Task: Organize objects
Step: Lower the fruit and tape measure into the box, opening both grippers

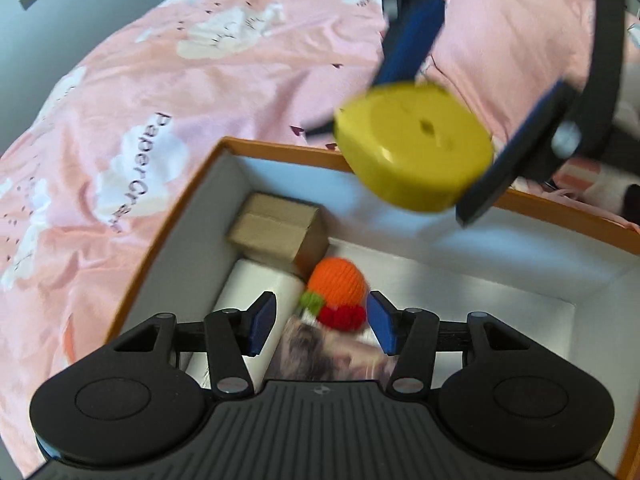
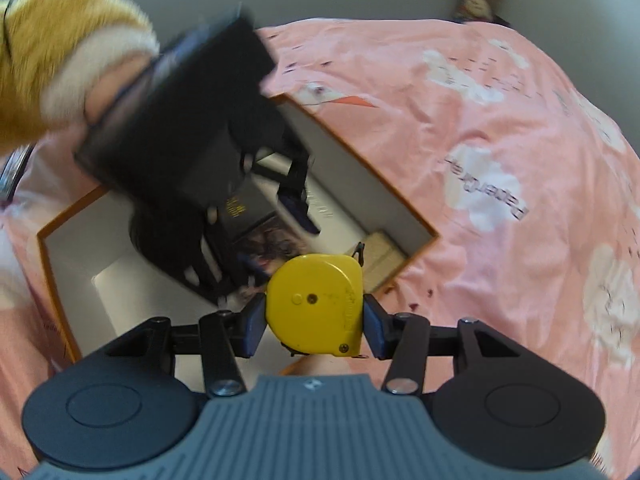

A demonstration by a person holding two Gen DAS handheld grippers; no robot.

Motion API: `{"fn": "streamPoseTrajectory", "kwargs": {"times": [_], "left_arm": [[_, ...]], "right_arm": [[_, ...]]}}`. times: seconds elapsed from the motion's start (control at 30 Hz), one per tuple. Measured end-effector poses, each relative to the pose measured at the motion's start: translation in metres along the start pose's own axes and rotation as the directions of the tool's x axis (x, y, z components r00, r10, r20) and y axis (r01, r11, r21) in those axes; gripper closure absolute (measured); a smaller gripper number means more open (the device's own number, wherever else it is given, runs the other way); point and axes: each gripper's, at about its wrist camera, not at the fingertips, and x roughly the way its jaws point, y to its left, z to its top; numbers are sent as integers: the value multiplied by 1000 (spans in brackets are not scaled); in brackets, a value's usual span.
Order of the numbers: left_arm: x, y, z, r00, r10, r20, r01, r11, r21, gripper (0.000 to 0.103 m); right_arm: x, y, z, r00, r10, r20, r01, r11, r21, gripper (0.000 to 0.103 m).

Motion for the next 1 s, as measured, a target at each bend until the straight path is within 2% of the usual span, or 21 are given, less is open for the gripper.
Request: {"fn": "streamPoseTrajectory", "kwargs": {"times": [0.23, 0.47, 0.57, 0.73, 1.0], "left_arm": [[-23, -12, -26, 1000, 9, -10, -9, 999, 40, 41], [-11, -14, -34, 1000, 16, 0, -16, 999, 34, 41], [-11, -9, -35, 1000, 26, -5, -26, 999, 20, 41], [-14, -4, -38, 999, 31, 13, -31, 1000, -4, 41], [-14, -7, -38, 999, 45, 2, -45, 999, -24, 41]], "right_arm": [[37, 37, 16, 988, 47, -147, -77, 976, -206, 51], [91, 50, 15, 937, 28, -348, -155, 926, -344, 51], [108, 50, 15, 911, 50, -409, -205, 916, -345, 51], [126, 54, 14, 886, 70, -459, -259, 895, -364, 51], [147, 59, 17, 849, 14, -528, -283, 857, -432, 51]]}}
